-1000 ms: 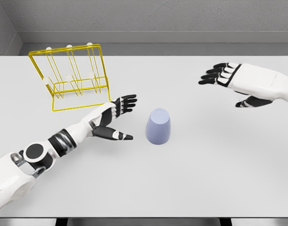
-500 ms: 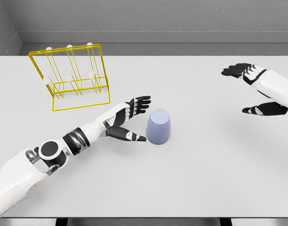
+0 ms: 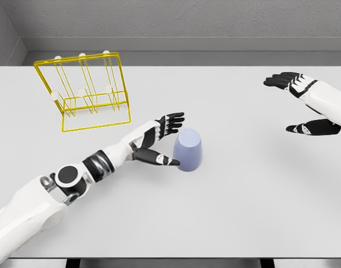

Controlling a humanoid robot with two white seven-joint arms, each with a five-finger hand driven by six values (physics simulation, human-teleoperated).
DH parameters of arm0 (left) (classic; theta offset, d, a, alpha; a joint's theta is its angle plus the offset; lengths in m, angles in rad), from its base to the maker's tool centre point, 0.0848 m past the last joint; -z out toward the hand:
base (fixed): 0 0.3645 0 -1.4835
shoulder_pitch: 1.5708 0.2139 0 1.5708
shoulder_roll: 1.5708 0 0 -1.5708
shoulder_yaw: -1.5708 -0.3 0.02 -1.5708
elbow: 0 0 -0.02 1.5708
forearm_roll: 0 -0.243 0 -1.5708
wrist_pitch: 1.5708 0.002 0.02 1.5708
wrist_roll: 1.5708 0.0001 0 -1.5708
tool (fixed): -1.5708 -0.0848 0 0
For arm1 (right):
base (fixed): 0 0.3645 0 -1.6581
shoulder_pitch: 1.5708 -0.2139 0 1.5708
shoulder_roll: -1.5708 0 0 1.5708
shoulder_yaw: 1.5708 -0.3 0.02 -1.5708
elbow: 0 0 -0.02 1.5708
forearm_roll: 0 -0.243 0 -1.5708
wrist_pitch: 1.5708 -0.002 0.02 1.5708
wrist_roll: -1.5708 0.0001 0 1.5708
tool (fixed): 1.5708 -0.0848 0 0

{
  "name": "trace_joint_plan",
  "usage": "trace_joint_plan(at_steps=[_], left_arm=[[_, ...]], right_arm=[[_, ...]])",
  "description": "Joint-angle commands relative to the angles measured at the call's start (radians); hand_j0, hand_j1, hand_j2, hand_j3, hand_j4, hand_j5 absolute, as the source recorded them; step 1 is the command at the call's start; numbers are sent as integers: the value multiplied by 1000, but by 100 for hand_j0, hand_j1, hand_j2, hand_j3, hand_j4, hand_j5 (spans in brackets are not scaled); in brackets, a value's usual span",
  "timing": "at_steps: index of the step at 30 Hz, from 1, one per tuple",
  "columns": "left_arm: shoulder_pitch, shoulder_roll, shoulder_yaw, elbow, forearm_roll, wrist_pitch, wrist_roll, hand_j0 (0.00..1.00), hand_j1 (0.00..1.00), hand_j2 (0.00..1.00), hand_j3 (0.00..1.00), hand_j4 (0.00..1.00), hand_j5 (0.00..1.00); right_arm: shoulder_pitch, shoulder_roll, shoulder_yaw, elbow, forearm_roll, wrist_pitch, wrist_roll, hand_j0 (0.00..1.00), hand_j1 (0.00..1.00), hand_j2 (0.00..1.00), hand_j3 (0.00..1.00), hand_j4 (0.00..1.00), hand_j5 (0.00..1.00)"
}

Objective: Place the cup on the cup holder with both arms

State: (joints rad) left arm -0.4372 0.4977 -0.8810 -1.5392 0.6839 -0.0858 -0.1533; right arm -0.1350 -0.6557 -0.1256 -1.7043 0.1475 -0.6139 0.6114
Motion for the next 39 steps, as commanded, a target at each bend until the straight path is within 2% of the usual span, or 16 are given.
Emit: trace_joint_plan(at_steps=[1,15,25,39], left_arm=[[-2,-10,0,8,0,1,0,100,100,100,100,100,100],[-14,-80,0,51,-40,37,0,100,100,100,100,100,100],[-15,-100,-3,93,-41,37,0,100,100,100,100,100,100],[-15,-117,-15,99,-57,37,0,100,100,100,100,100,100]], right_arm=[[0,-1,0,0,-8,3,-1,100,100,100,100,100,100],[5,-1,-16,2,-6,3,-1,100,100,100,100,100,100],[5,-1,-17,5,-6,3,-1,100,100,100,100,100,100],[6,1,-20,5,-6,3,-1,100,100,100,100,100,100]])
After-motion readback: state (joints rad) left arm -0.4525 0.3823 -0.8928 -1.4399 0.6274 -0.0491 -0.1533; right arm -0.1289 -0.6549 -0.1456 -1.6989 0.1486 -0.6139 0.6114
